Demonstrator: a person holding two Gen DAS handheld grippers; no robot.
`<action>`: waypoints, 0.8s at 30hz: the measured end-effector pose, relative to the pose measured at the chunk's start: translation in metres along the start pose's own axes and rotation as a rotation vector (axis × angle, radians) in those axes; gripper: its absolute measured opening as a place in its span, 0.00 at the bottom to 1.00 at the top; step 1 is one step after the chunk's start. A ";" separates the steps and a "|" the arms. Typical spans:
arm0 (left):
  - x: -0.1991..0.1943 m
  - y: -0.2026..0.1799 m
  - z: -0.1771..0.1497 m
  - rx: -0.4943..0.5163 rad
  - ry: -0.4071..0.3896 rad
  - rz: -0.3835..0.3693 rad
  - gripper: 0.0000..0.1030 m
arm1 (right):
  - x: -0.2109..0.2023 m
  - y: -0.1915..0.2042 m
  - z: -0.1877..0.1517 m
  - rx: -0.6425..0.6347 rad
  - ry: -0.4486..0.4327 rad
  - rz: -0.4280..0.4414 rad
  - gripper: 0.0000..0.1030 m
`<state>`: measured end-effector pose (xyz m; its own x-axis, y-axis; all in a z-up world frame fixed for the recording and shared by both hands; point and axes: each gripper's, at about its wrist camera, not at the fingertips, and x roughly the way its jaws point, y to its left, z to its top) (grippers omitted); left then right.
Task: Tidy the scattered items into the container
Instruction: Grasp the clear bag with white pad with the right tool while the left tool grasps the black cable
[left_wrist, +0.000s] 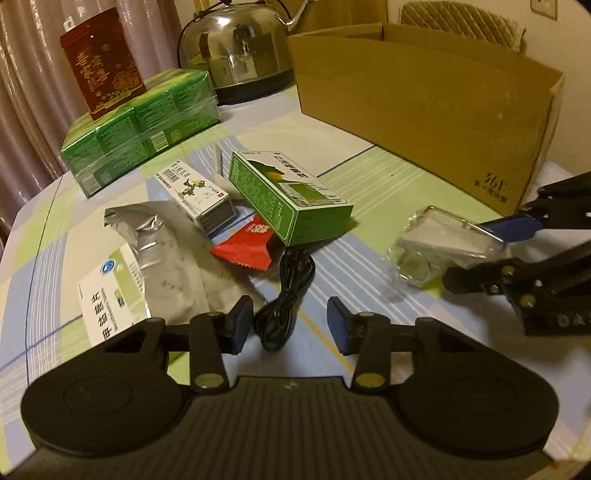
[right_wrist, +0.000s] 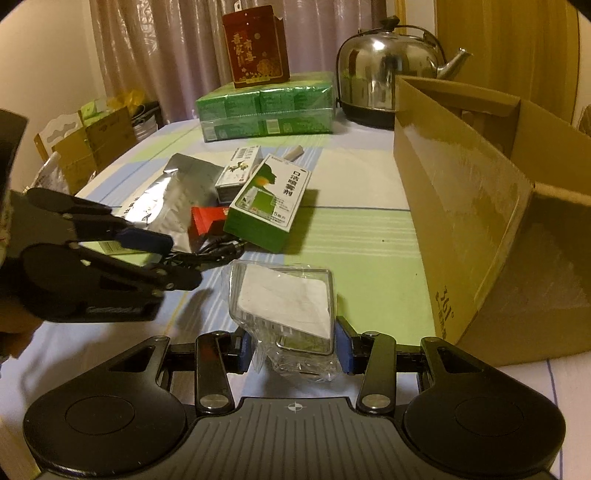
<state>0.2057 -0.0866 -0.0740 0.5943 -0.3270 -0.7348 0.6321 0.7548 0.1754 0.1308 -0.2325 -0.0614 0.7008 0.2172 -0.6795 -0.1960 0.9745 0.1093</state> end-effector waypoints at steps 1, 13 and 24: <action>0.004 -0.001 0.001 0.008 0.011 0.004 0.37 | 0.001 -0.001 -0.001 0.003 0.002 0.000 0.40; -0.016 -0.019 -0.012 0.007 0.061 0.003 0.10 | -0.007 -0.002 -0.006 0.008 -0.007 0.010 0.40; -0.007 -0.015 -0.007 -0.076 0.090 -0.006 0.16 | -0.007 -0.003 -0.009 -0.001 -0.010 -0.001 0.40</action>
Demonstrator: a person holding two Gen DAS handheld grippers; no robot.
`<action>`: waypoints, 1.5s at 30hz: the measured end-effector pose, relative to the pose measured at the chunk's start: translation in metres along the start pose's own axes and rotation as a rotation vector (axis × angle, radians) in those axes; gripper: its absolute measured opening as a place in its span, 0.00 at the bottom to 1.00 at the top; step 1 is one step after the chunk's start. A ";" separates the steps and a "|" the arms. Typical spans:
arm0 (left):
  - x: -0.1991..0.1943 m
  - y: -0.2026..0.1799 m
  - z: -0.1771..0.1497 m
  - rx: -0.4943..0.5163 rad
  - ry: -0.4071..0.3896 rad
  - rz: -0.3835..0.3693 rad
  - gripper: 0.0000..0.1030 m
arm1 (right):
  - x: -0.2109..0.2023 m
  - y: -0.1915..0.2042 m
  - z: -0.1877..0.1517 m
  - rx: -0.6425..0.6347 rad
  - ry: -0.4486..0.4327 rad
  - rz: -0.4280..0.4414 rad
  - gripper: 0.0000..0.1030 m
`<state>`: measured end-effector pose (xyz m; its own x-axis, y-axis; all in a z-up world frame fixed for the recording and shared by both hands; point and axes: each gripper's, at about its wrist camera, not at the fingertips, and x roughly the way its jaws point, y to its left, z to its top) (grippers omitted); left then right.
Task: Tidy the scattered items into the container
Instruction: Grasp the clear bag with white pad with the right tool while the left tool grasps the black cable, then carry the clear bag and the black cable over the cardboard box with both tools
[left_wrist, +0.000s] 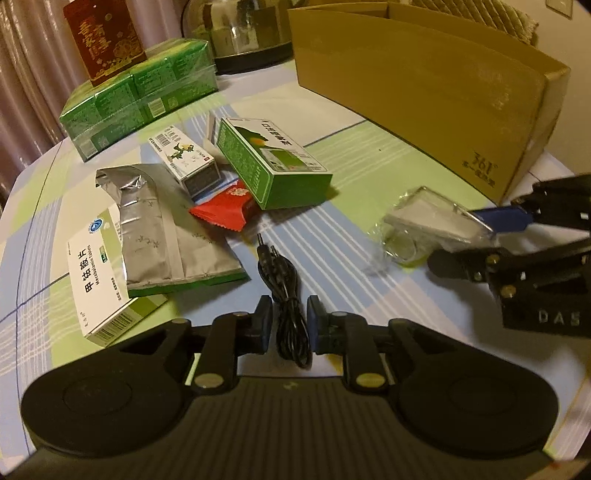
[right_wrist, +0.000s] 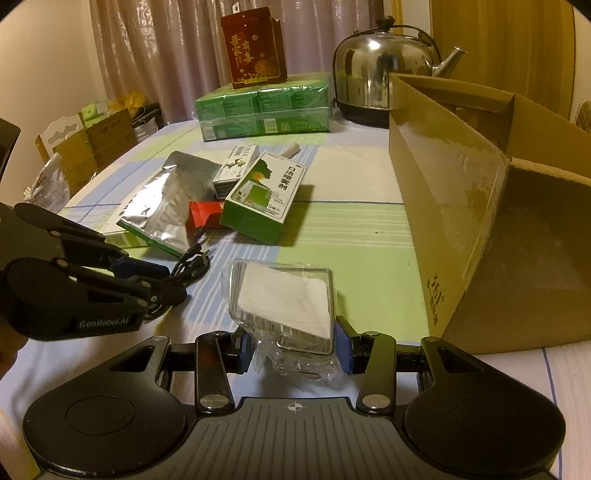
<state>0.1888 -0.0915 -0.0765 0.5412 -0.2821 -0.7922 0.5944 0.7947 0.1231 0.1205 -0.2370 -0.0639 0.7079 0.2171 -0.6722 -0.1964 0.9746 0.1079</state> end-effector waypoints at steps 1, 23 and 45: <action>0.000 0.000 0.000 -0.006 0.002 0.000 0.16 | 0.000 0.000 0.000 -0.005 0.000 -0.002 0.40; -0.100 -0.012 -0.034 -0.173 -0.064 0.000 0.09 | -0.074 0.028 0.015 -0.059 -0.111 -0.006 0.39; -0.139 -0.107 0.103 0.029 -0.295 -0.134 0.09 | -0.160 -0.089 0.072 0.003 -0.318 -0.251 0.39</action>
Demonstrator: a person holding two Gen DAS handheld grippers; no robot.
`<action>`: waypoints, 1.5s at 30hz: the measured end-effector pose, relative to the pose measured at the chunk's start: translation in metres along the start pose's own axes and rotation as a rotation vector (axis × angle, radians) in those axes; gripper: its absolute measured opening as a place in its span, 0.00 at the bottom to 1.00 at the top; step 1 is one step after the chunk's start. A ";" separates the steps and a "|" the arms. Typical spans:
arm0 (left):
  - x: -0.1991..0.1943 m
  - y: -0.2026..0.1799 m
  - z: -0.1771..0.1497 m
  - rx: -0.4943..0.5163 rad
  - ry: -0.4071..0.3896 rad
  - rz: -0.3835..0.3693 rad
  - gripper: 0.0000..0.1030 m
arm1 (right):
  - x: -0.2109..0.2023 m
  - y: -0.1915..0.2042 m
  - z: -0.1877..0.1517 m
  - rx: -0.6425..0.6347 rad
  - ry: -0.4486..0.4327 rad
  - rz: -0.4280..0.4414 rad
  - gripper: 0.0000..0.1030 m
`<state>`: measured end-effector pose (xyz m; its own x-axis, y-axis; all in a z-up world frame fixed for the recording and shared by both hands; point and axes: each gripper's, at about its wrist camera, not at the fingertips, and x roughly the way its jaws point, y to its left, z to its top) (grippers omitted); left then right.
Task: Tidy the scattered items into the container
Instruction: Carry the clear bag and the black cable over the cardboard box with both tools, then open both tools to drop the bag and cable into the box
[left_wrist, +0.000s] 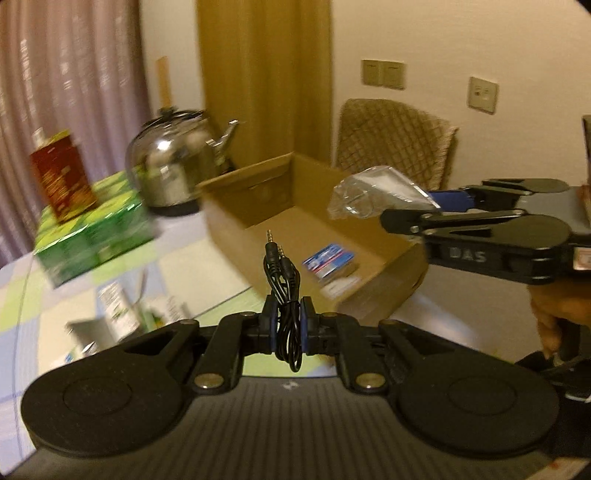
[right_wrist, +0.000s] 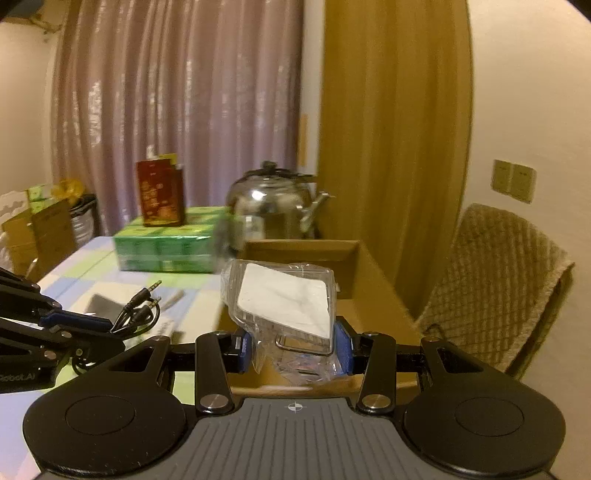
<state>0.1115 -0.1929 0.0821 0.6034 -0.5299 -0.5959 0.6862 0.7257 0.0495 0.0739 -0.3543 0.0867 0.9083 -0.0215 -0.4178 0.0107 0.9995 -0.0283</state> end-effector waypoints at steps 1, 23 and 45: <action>0.005 -0.005 0.005 0.012 -0.003 -0.006 0.09 | 0.002 -0.005 0.000 0.001 0.000 -0.007 0.39; 0.100 -0.029 0.035 0.069 0.026 -0.016 0.15 | 0.050 -0.062 -0.016 0.069 0.045 -0.022 0.39; 0.058 -0.009 0.012 0.005 0.005 0.037 0.21 | 0.049 -0.053 -0.017 0.062 0.057 -0.009 0.39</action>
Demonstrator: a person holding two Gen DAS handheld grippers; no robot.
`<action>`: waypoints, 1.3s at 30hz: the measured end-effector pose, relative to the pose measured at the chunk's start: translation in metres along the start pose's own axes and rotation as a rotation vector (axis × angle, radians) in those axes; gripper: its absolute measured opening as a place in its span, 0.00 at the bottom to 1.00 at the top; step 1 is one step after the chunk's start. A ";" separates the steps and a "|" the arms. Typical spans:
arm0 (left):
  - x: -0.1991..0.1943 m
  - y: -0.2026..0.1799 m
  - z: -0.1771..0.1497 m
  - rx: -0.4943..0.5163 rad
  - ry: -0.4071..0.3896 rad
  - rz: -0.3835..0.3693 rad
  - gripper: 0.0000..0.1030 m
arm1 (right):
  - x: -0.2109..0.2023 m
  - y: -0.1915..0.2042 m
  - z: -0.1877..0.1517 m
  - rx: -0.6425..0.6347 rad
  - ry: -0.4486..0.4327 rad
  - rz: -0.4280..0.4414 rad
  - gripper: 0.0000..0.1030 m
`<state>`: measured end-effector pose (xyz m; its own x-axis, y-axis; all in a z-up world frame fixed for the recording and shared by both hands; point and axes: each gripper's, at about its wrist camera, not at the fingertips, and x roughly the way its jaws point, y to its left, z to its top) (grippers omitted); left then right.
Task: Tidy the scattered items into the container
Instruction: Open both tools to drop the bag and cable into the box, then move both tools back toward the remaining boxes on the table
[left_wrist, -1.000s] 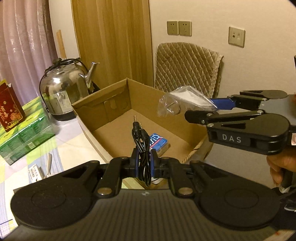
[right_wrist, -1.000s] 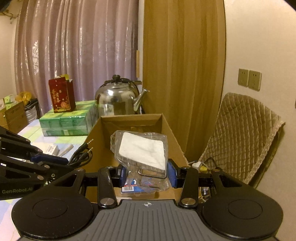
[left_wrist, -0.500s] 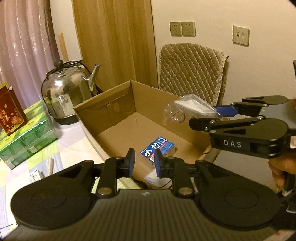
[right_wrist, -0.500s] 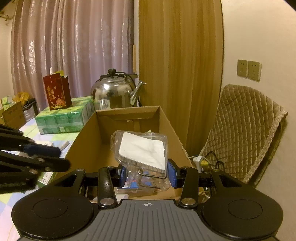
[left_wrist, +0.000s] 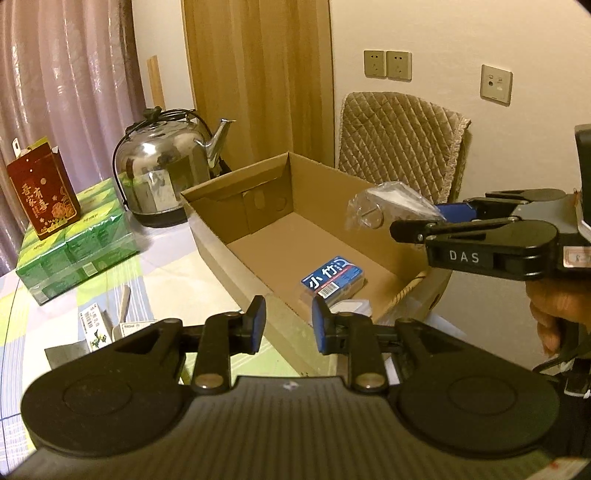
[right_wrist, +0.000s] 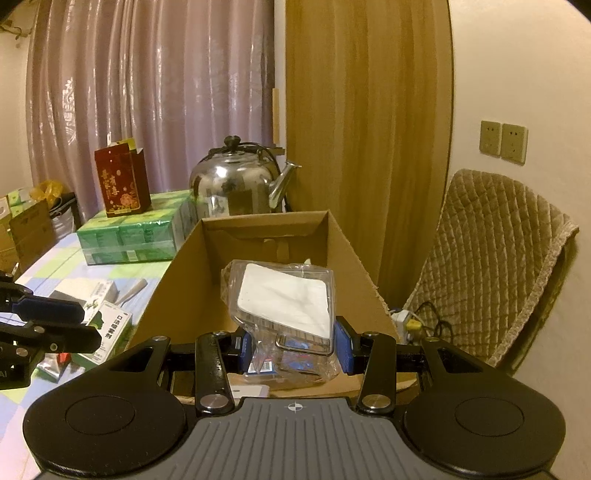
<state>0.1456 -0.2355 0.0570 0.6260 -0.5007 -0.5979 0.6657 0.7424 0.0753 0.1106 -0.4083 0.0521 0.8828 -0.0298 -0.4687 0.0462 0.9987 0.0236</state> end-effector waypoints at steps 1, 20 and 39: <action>0.000 0.000 0.000 -0.003 0.000 0.000 0.21 | 0.001 0.001 0.000 -0.001 0.001 0.000 0.39; -0.005 0.018 -0.015 -0.064 0.019 0.026 0.23 | -0.001 0.004 -0.004 0.016 -0.010 0.006 0.68; -0.084 0.066 -0.095 -0.228 0.088 0.175 0.33 | -0.063 0.068 -0.023 0.000 -0.023 0.109 0.83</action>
<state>0.0979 -0.1022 0.0363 0.6791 -0.3232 -0.6591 0.4361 0.8999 0.0080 0.0472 -0.3378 0.0633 0.8933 0.0778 -0.4428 -0.0506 0.9960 0.0730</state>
